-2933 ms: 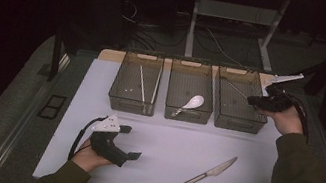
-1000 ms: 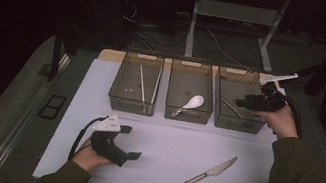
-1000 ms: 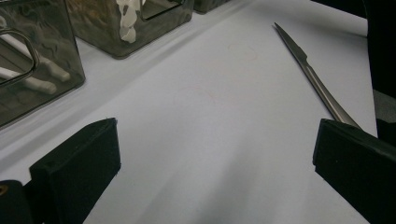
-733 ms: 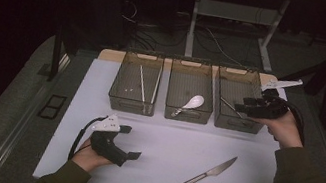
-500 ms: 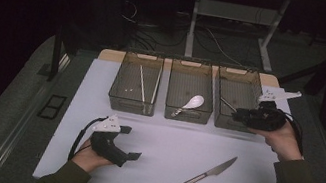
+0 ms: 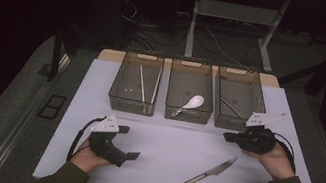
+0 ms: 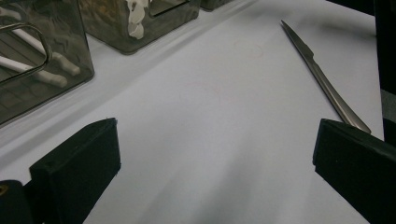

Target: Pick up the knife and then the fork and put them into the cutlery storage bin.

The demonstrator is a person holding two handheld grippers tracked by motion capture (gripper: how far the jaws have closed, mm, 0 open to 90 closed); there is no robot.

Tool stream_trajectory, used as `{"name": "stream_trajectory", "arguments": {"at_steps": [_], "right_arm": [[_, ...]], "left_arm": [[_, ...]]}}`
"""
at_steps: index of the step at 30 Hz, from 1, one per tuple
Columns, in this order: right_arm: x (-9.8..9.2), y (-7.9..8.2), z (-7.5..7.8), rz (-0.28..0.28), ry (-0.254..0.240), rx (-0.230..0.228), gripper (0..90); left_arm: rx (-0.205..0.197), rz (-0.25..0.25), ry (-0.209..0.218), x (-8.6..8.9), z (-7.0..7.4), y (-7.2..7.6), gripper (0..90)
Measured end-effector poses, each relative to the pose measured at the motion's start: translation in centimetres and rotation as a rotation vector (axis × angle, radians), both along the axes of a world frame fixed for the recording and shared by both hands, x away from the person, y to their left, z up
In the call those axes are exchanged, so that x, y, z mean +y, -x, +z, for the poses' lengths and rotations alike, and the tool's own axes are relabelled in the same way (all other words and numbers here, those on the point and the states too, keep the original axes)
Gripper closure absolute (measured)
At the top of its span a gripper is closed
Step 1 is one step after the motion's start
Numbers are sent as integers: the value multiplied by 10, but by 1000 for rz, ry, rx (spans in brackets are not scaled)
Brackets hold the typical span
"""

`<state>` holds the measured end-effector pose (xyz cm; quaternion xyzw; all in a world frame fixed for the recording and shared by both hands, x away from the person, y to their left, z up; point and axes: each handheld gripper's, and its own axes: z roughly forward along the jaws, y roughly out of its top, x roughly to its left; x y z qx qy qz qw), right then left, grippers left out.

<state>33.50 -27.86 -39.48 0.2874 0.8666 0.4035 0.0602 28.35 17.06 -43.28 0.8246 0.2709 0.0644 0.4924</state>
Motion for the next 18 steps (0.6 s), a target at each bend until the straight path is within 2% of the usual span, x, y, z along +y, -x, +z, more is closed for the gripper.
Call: {"name": "stream_trajectory", "arguments": {"at_steps": [5, 11, 18], "right_arm": [[8, 15, -9, 54, -4, 48, 895], [16, 36, -17, 101, 3, 32, 894], [28, 58, -28, 168, 18, 67, 894]], "left_arm": [[1, 0, 0, 0, 0, 0, 0], [-2, 0, -1, 0, 0, 0, 0], [0, 1, 0, 0, 0, 0, 0]]}}
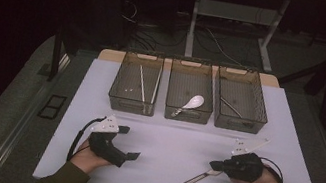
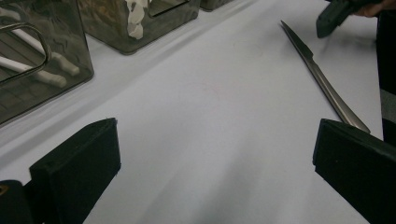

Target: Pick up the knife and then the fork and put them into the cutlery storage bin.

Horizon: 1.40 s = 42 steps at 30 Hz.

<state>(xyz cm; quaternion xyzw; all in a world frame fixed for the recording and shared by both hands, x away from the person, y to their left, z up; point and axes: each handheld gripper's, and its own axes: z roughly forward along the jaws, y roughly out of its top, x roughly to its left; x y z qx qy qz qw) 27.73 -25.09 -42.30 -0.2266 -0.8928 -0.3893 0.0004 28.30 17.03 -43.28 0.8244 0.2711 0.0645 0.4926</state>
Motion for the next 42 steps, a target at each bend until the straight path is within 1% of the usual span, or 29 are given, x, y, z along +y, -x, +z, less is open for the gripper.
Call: {"name": "stream_trajectory", "arguments": {"at_steps": [1, 2, 5, 7, 9, 13, 15, 17, 18, 20, 25, 31, 32, 33, 36, 42], "right_arm": [[2, 3, -2, 4, -1, 5, 894], [4, 5, -3, 12, 11, 7, 894], [10, 11, -7, 38, 14, 24, 894], [14, 15, -10, 50, 35, 25, 894], [17, 17, -14, 63, 46, 39, 894], [23, 19, -18, 88, 57, 41, 894], [26, 19, -20, 97, 63, 32, 894], [30, 19, -21, 98, 63, 37, 894], [31, 17, -22, 117, 75, 20, 894], [34, 18, -23, 130, 81, 17, 894], [38, 18, -23, 146, 77, -5, 895], [42, 15, -24, 138, 74, -14, 895], [44, 14, -23, 127, 78, -11, 895], [45, 13, -23, 130, 80, -21, 895], [51, 8, -23, 110, 83, -29, 895], [61, -3, -23, 97, 93, -53, 895]], "left_arm": [[1, 0, 0, 0, 0, 0, 0], [2, 0, 0, 0, 0, 0, 0], [1, -2, -2, 0, 0, 0, 0], [1, -2, -2, 0, 0, 0, 0], [0, -2, -1, 0, 0, 0, 0], [0, -2, -1, 0, 0, 0, 0], [0, -1, 1, -1, 0, 0, 0], [0, -4, -3, -1, 0, 0, 0], [-1, -5, -4, -1, 0, 0, 0], [0, -5, -4, -1, 0, 0, 0], [-2, -5, -4, -1, 0, 0, 0], [-2, -4, -1, -1, 0, 0, 0], [-2, -4, -1, -1, 0, -1, 0], [-2, -4, -1, -2, 0, -1, 0], [-2, -4, -5, -2, 0, -1, 0], [0, -3, -5, -2, 0, -1, 0]]}}
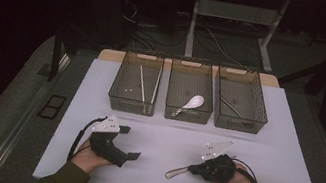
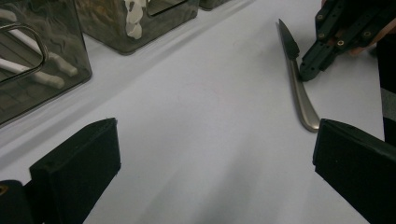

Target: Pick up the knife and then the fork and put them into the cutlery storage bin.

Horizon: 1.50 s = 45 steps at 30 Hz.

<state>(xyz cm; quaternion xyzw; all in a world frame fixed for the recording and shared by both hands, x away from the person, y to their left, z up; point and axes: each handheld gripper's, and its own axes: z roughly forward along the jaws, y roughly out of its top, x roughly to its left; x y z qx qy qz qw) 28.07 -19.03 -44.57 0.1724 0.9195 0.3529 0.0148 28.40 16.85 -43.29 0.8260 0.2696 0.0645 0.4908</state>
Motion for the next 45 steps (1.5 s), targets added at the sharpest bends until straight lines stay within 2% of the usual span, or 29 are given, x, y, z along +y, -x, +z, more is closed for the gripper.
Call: {"name": "stream_trajectory", "arguments": {"at_steps": [1, 5, 6, 9, 15, 16, 19, 20, 21, 22, 24, 25, 26, 31, 35, 40, 42, 45], "right_arm": [[2, 0, 0, -13, -5, 11, 895], [7, -8, 0, -30, -4, 3, 895], [8, -11, 0, -23, 7, -14, 895], [12, -15, 1, -48, -3, -1, 896], [16, -23, 0, -58, 10, -27, 896], [17, -23, 0, -65, 3, -15, 895], [17, -24, 0, -61, 3, -3, 895], [16, -24, 1, -53, 1, 5, 895], [13, -26, 2, -31, 5, -8, 895], [13, -26, 4, -38, -8, 11, 894], [9, -28, 9, -11, 2, 7, 892], [8, -28, 12, -15, -10, 27, 861], [6, -30, 14, 0, -1, 17, 835], [-1, -37, 25, 7, 5, 29, 724], [-4, -47, 33, 13, 33, 15, 693], [-5, -60, 35, 6, 65, -2, 725], [-3, -64, 34, 10, 92, -19, 786], [-2, -70, 31, -14, 125, -22, 893]], "left_arm": [[0, -1, 0, 0, 0, 0, 0], [-1, -1, -1, 0, 0, 0, 0], [0, -1, -1, 0, 0, 0, 0], [-1, -2, 1, 0, 0, 0, 0], [-1, -2, 2, 0, 0, 0, 0], [-1, -2, 2, 0, 0, 0, 0], [-2, -4, 1, 0, 0, 0, 0], [-2, -4, 2, 0, 0, 0, 0], [-2, -4, 3, 0, 0, 0, 0], [-1, -4, 3, 0, 0, 0, 0], [0, -3, 3, 0, 0, 0, 0], [-1, -3, 3, 0, 1, 0, 0], [-1, -5, 3, 0, 1, 0, 0], [-4, -5, 1, 0, 1, 0, 0], [-3, -6, 3, -1, 1, 0, 0], [0, -7, 5, -1, 0, 0, 0], [0, -8, 6, -1, 1, 0, 0], [0, -9, 5, 0, 1, 0, 0]]}}
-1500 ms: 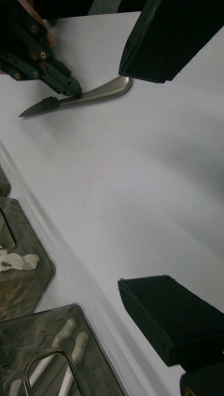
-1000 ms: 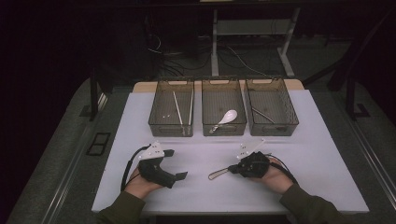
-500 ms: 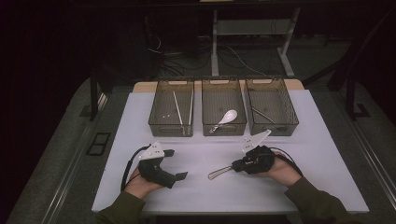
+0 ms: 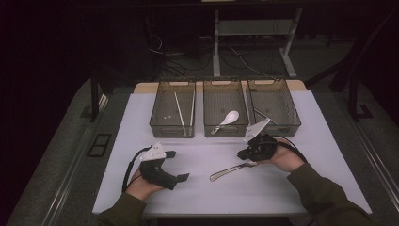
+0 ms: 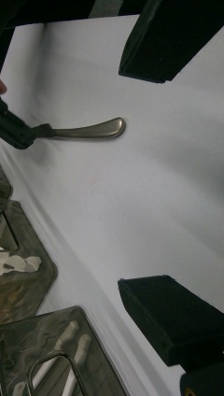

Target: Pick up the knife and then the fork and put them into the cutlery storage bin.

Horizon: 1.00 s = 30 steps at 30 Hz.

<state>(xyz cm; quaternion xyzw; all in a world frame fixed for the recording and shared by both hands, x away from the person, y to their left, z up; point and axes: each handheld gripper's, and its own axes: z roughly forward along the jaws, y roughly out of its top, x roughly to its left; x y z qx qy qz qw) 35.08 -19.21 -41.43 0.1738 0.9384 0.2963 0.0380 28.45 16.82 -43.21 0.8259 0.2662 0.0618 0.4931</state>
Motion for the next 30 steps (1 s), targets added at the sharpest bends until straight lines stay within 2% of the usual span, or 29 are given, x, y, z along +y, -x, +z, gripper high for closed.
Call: {"name": "stream_trajectory", "arguments": {"at_steps": [5, 12, 22, 30], "right_arm": [[-3, -7, -8, -30, 47, 18, 895], [-9, -12, -16, -33, 114, 37, 897], [-15, -7, -15, -22, 125, 88, 898], [-19, 2, -14, 5, 134, 108, 898]], "left_arm": [[1, 0, 2, 0, 0, 0, 0], [2, 0, 3, 0, 0, 0, 0], [0, 0, 1, 0, 0, 0, 0], [-3, -2, -1, 0, 0, 1, 0]]}}
